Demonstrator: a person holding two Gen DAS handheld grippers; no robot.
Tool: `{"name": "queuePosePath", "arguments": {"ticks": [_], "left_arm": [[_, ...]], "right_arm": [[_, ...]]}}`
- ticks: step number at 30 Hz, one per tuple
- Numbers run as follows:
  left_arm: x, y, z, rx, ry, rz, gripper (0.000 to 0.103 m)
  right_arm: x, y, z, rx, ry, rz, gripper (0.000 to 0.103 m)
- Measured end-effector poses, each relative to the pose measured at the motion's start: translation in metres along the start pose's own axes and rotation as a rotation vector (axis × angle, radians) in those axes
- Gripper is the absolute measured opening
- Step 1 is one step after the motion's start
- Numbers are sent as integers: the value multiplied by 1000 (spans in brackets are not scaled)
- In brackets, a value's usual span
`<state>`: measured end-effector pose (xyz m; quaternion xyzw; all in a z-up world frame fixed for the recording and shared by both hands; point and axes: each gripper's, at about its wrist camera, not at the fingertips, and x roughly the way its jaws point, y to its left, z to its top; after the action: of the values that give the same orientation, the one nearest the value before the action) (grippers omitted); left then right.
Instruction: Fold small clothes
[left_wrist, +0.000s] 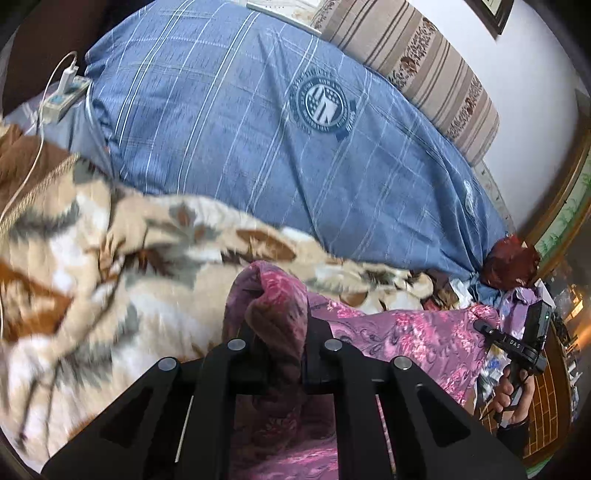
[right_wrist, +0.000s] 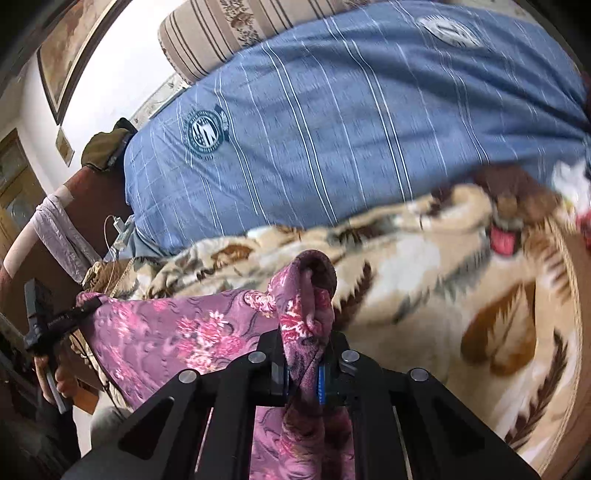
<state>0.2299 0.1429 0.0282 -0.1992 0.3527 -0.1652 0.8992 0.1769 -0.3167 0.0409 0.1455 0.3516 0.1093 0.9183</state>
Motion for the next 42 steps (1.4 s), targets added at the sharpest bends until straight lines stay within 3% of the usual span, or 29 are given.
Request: {"name": "queuePosePath", "arguments": {"ticks": [6, 11, 15, 18, 20, 23, 24, 26, 27, 31, 35, 38, 40, 42], "left_arm": [[50, 4, 39, -2, 7, 20, 8], [115, 19, 62, -40, 43, 18, 8], [173, 36, 57, -68, 101, 54, 9], [215, 59, 40, -103, 208, 94, 15], [229, 74, 25, -125, 253, 117, 30], [214, 77, 22, -153, 257, 90, 34], [201, 70, 24, -141, 239, 90, 39], [164, 54, 23, -106, 167, 127, 65], [150, 51, 18, -107, 147, 144, 68], [104, 44, -32, -153, 143, 106, 68], [83, 51, -95, -277, 114, 5, 68], [83, 50, -109, -340, 122, -94, 68], [84, 44, -107, -341, 117, -91, 68], [88, 40, -105, -325, 117, -94, 68]], "right_arm": [[49, -3, 52, -31, -6, -33, 9], [127, -45, 82, 30, 50, -43, 9], [191, -77, 82, 73, 132, -56, 10], [231, -95, 65, 98, 206, -63, 13], [247, -104, 53, 111, 256, -94, 25], [228, -102, 46, 134, 232, -116, 34], [213, -97, 45, 124, 212, -139, 43], [176, -83, 40, 113, 156, -146, 60], [152, -75, 32, 122, 122, -122, 64], [104, -53, -19, 150, 131, -51, 64], [97, -60, -85, 278, 164, 35, 62], [97, -69, -94, 333, 164, 65, 59], [85, -70, -88, 365, 112, 73, 47], [75, -65, -81, 358, 67, 89, 44]]}}
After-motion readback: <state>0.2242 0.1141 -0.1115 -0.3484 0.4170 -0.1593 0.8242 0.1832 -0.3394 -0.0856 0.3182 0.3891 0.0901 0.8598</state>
